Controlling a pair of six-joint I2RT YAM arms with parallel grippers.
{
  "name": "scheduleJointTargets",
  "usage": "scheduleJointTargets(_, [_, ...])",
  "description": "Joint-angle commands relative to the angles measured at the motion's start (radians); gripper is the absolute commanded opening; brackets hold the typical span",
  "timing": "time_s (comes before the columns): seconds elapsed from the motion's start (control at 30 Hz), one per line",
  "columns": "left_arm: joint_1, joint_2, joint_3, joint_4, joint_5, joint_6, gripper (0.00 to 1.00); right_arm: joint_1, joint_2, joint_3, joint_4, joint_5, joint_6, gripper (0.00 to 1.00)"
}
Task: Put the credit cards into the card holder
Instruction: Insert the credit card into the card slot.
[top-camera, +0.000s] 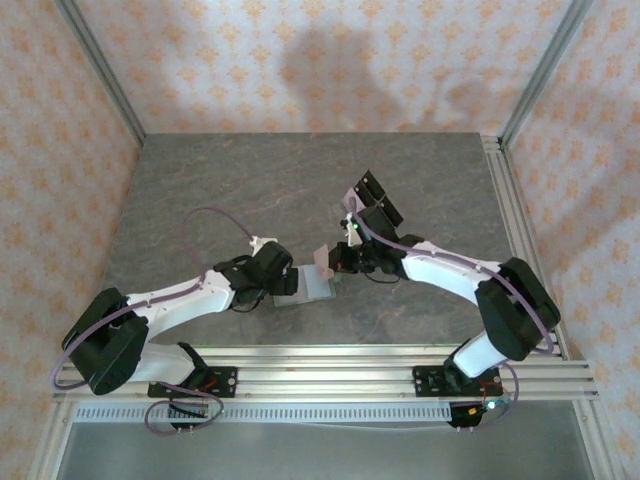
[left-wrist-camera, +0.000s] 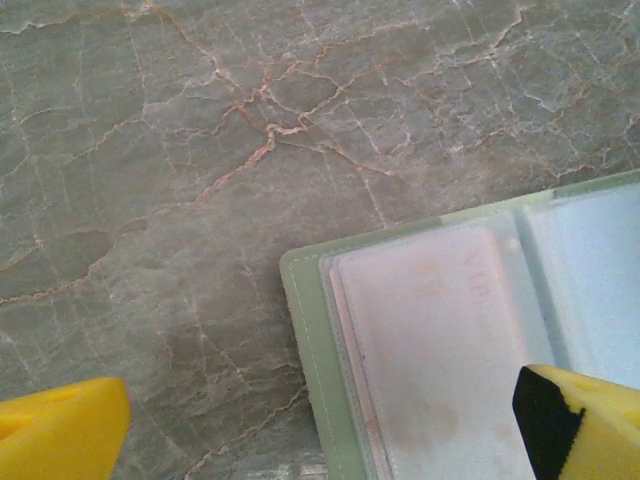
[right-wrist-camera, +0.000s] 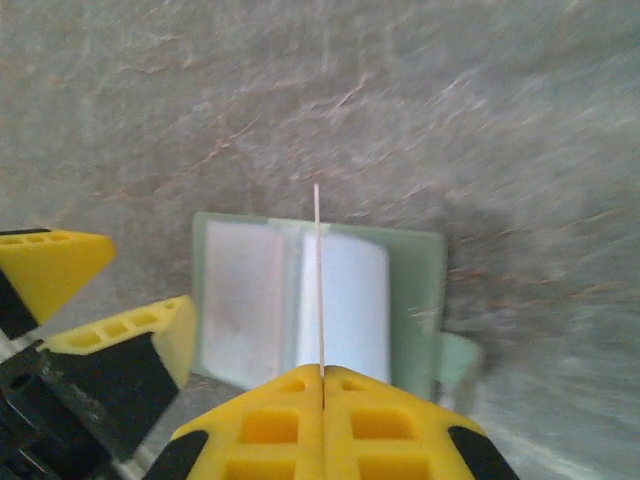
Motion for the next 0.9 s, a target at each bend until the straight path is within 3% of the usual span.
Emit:
scheduleJointTargets(0.0, [-0.028,0.024,-0.024,-0.028,-0.067,-0.024,1.0,0.027,0.027,-0.041,0.238,-0.038,0.118,0.0])
scheduleJointTargets(0.37, [-0.053,0.073,-0.054,-0.102,-0.181,-0.143,0.99,0.053,0.078,-0.117,0.358,-0.041,0.163,0.0])
scheduleJointTargets(0.87, [-0.059,0.077,-0.087,-0.101,-0.178,-0.191,0.97,0.054,0.138,-0.162,0.497,-0.081,0.216,0.0])
